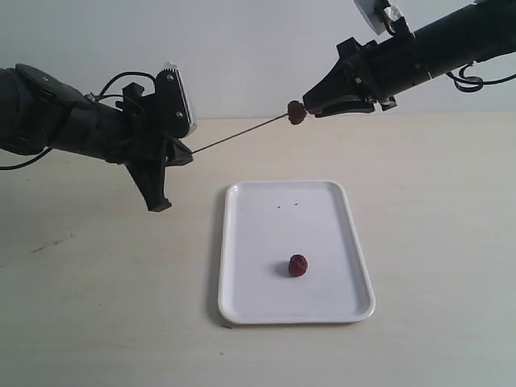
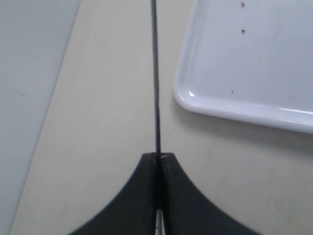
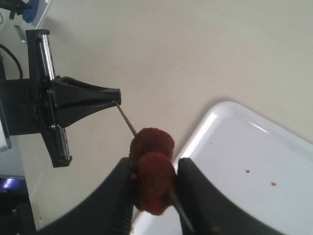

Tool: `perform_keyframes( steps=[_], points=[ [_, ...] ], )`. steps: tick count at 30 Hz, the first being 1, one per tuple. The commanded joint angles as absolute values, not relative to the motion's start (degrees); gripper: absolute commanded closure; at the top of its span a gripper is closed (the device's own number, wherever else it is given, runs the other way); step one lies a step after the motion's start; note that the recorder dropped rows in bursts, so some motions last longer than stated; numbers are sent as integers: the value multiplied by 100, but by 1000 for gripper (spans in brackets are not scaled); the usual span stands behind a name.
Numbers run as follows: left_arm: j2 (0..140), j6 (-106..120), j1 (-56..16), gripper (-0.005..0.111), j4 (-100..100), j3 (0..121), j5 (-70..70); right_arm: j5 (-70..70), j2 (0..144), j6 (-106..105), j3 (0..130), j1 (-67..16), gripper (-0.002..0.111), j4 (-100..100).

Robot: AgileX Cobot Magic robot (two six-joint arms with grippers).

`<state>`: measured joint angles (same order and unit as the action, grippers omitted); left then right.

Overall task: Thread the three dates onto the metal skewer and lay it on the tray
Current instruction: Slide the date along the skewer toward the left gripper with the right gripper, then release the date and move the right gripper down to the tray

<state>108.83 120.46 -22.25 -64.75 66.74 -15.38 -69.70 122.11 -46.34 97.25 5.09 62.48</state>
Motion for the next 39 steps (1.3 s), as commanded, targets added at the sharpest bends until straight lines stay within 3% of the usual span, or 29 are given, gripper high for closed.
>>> perform_keyframes(
  steps=[1, 6, 13, 22, 25, 31, 39],
  points=[
    [10875, 12014, -2276, 107, -6729, 6745, -1612, -6996, 12208, -4639, 9755, 471, 79, 6341],
    [10875, 12014, -2276, 107, -6772, 6745, -1612, -6996, 12208, -4681, 9755, 471, 78, 6426],
    [10875, 11922, -2276, 107, -6837, 6745, -1612, -6996, 12208, -4900, 9755, 482, 45, 6497],
    [10875, 11574, -1992, 107, -6837, 6745, -1612, -6996, 11853, -5047, 9768, 1152, 45, 6539],
    [10875, 11160, -1762, 107, -6837, 6745, -1683, -6996, 11440, -4806, 9729, 1212, 45, 5155],
    [10875, 10128, -1505, 107, -6837, 6745, -1794, -6996, 10719, -4415, 9326, 188, 47, 3828],
    [10875, 9049, -1313, 107, -6837, 6745, -1765, -6996, 10404, -2351, 8524, -1515, 48, 1037]
  ],
)
